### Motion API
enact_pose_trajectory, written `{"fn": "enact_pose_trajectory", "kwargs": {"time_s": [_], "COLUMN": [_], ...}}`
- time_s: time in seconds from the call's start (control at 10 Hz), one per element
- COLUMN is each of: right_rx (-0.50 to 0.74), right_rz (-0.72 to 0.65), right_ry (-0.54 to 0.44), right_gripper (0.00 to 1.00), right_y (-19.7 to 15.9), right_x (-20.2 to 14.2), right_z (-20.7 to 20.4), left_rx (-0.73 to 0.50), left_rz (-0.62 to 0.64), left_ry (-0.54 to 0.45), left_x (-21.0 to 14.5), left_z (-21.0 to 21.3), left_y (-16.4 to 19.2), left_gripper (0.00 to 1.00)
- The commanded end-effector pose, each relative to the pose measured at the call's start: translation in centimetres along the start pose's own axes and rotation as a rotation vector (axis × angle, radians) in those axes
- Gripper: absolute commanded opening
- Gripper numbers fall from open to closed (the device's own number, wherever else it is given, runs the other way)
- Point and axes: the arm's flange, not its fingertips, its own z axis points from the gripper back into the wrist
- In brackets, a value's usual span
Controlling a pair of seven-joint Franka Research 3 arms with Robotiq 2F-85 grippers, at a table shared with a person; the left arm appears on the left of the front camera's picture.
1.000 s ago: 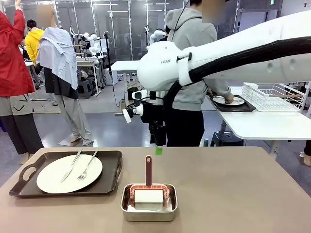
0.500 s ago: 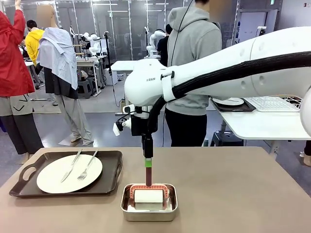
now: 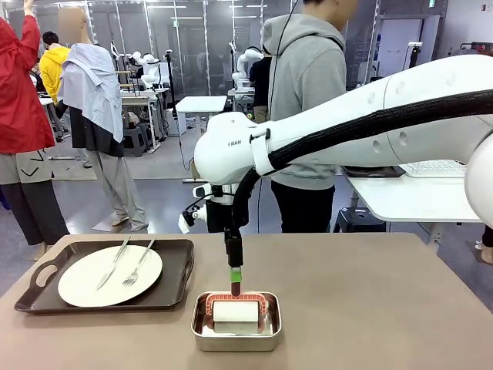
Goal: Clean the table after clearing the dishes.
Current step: When the left (or right) Handle tray is removed, use the left hand (or right hand) to clean the left (or right) side of the table with the Lint Roller.
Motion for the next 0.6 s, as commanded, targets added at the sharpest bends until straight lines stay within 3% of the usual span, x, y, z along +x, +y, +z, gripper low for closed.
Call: {"fn": "enact_pose_trajectory", "kwargs": {"time_s": [0.0, 0.1, 0.3, 0.4, 0.5], "right_rx": [0.008, 0.000, 0.005, 0.005, 0.004], "right_rz": [-0.015, -0.012, -0.010, -0.014, -0.016], "right_ry": [0.011, 0.000, -0.008, -0.007, -0.008], "right_gripper": [0.40, 0.00, 0.00, 0.14, 0.04], "right_y": [0.80, 0.92, 0.94, 0.82, 0.81], "right_x": [-0.27, -0.39, -0.50, -0.52, -0.61], "right_z": [-0.42, -0.09, 0.06, 0.03, 0.14], "left_rx": [-0.022, -0.022, -0.022, -0.022, -0.022], "left_rz": [-0.010, -0.010, -0.010, -0.010, -0.010], "left_ry": [-0.012, -0.012, -0.012, -0.012, -0.012], "left_x": [0.32, 0.32, 0.32, 0.32, 0.32], "left_z": [0.17, 0.17, 0.17, 0.17, 0.17], "left_y": [0.00, 0.00, 0.00, 0.00, 0.00], "left_gripper": [1.00, 1.00, 1.00, 1.00, 1.00]}}
